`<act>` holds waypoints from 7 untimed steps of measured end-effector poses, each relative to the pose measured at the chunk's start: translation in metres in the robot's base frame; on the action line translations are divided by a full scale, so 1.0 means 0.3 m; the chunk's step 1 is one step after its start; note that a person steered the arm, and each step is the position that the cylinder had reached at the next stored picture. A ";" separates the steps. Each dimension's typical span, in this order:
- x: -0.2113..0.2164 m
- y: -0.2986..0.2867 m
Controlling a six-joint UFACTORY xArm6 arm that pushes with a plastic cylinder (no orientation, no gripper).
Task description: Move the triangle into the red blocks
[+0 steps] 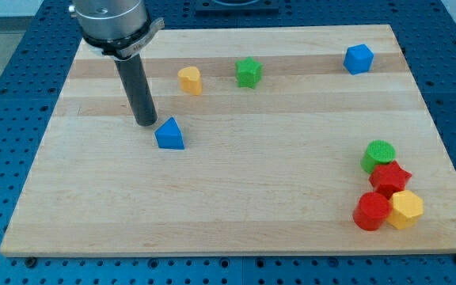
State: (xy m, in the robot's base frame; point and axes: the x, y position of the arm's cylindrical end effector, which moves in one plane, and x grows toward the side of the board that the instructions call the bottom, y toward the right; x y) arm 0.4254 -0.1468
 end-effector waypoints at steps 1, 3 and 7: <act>0.120 0.121; 0.266 0.529; 0.233 0.793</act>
State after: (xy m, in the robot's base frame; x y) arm 0.4952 0.0911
